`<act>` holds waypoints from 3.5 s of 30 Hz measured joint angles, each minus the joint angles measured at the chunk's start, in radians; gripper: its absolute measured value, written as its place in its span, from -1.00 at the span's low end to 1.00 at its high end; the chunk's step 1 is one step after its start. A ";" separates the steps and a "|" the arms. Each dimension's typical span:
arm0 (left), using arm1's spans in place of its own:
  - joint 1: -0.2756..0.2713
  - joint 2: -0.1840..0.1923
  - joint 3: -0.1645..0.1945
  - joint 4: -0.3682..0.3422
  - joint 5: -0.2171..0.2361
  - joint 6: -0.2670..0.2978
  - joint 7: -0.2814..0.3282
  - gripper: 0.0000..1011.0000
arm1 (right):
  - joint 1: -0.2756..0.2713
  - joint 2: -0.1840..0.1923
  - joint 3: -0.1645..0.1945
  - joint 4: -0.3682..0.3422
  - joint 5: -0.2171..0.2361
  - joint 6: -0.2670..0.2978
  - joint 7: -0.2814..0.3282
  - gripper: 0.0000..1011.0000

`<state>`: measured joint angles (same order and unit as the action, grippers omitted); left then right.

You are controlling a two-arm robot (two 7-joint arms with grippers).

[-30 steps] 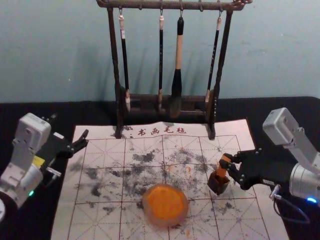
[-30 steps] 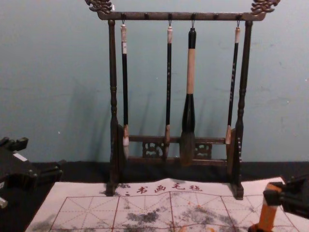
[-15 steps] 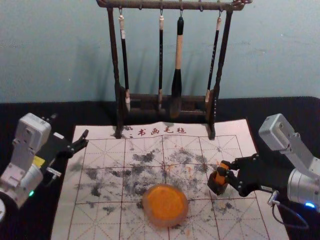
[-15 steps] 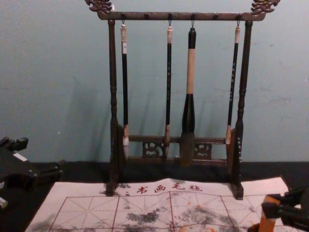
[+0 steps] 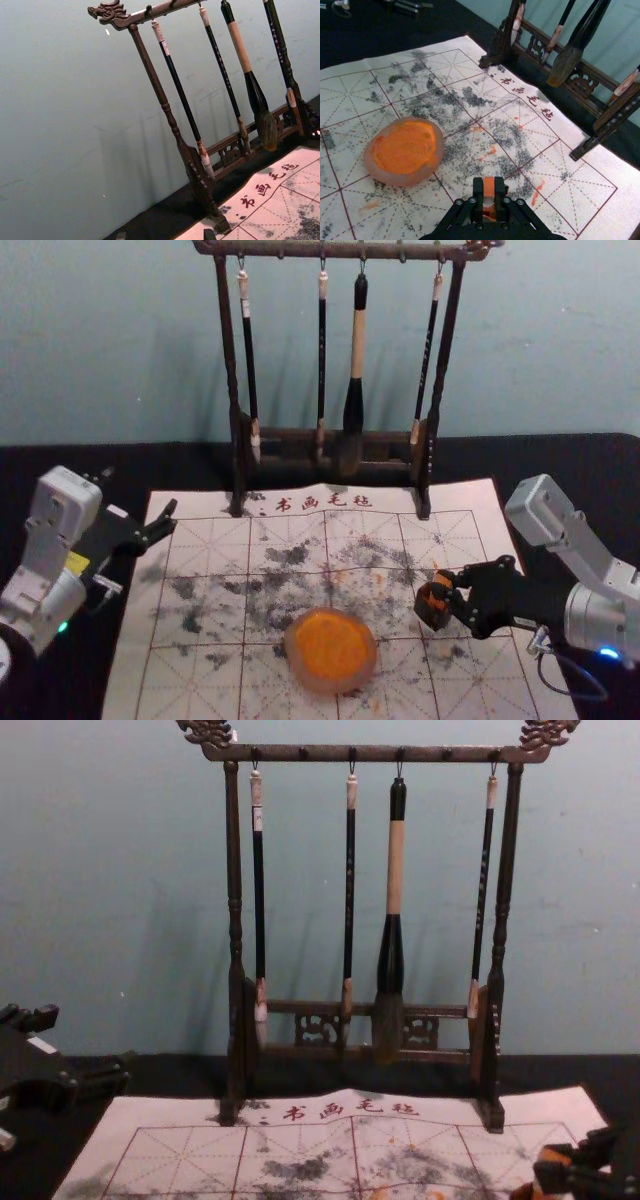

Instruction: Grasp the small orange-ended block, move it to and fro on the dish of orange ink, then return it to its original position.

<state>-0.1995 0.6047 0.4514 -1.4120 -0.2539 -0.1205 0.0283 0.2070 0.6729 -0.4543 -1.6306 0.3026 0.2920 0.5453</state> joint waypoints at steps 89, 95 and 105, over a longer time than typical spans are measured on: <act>0.000 0.000 0.000 0.000 0.000 0.000 0.000 0.98 | 0.014 -0.014 -0.013 0.033 -0.013 0.001 -0.004 0.98; 0.000 0.000 0.000 0.000 0.000 0.000 0.000 0.98 | -0.002 -0.023 0.008 0.022 -0.003 -0.034 -0.021 0.98; 0.000 0.000 0.000 0.000 0.000 0.000 0.000 0.98 | -0.081 -0.124 0.132 -0.008 -0.019 -0.170 -0.240 0.98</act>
<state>-0.1995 0.6047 0.4514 -1.4120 -0.2539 -0.1205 0.0282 0.1264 0.5491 -0.3224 -1.6384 0.2838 0.1217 0.3052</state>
